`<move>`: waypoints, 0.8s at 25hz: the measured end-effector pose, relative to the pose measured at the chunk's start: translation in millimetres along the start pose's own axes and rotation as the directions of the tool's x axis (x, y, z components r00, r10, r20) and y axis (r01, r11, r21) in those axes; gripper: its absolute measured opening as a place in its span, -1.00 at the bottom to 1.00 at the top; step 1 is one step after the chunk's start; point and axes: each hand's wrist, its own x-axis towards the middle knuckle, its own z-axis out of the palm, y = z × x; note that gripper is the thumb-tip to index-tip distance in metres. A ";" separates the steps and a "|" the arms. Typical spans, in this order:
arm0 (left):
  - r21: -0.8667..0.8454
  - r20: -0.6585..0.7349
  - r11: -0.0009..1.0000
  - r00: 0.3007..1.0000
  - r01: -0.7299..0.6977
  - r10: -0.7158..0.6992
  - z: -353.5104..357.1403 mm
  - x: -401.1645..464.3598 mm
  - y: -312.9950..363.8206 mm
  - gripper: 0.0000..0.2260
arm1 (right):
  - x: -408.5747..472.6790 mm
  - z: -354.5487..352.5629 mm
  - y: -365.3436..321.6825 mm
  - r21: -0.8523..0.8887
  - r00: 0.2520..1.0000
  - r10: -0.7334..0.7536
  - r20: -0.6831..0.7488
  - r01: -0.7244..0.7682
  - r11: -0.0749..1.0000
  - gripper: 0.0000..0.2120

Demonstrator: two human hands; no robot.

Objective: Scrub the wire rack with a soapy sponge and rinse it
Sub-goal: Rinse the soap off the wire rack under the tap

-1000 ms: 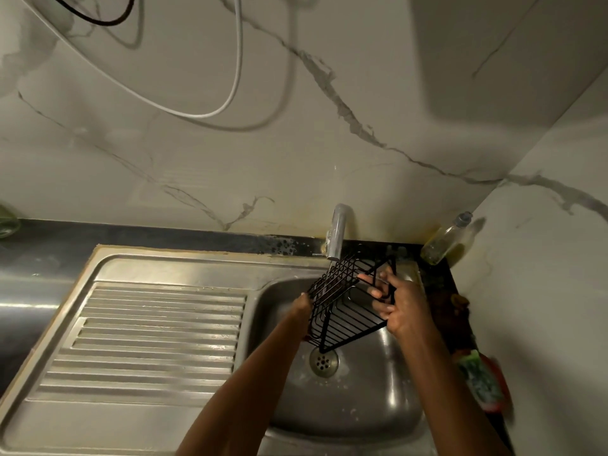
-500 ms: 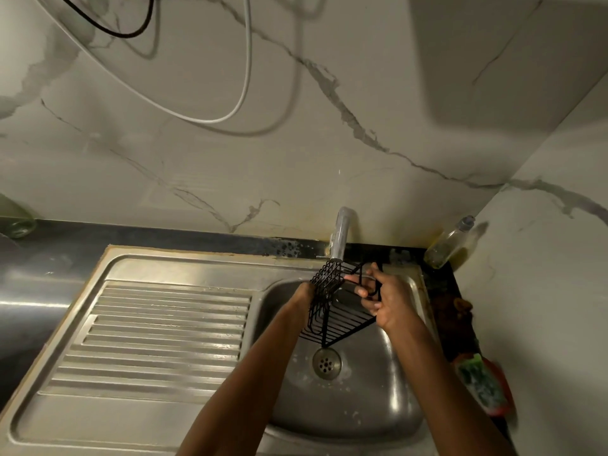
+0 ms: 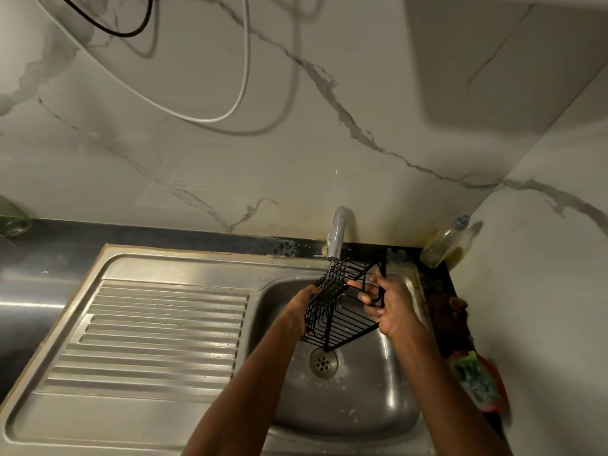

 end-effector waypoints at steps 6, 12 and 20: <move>0.070 -0.033 0.997 0.999 -0.017 0.019 11.3 3.4 6.9 -0.63 | 0.2 -7.1 -8.1 -0.002 1.000 -0.025 -0.017 0.025 1.000 -0.73; 0.154 -0.010 0.977 0.989 -0.148 0.151 29.0 -5.3 15.2 -0.59 | 7.5 -2.1 -9.5 0.040 1.000 -0.016 -0.011 0.017 0.999 -0.75; 0.091 0.018 0.973 0.977 -0.211 0.210 36.9 -6.8 32.0 -0.61 | 12.1 13.1 -0.4 -0.058 1.000 0.022 -0.005 -0.023 0.998 -0.72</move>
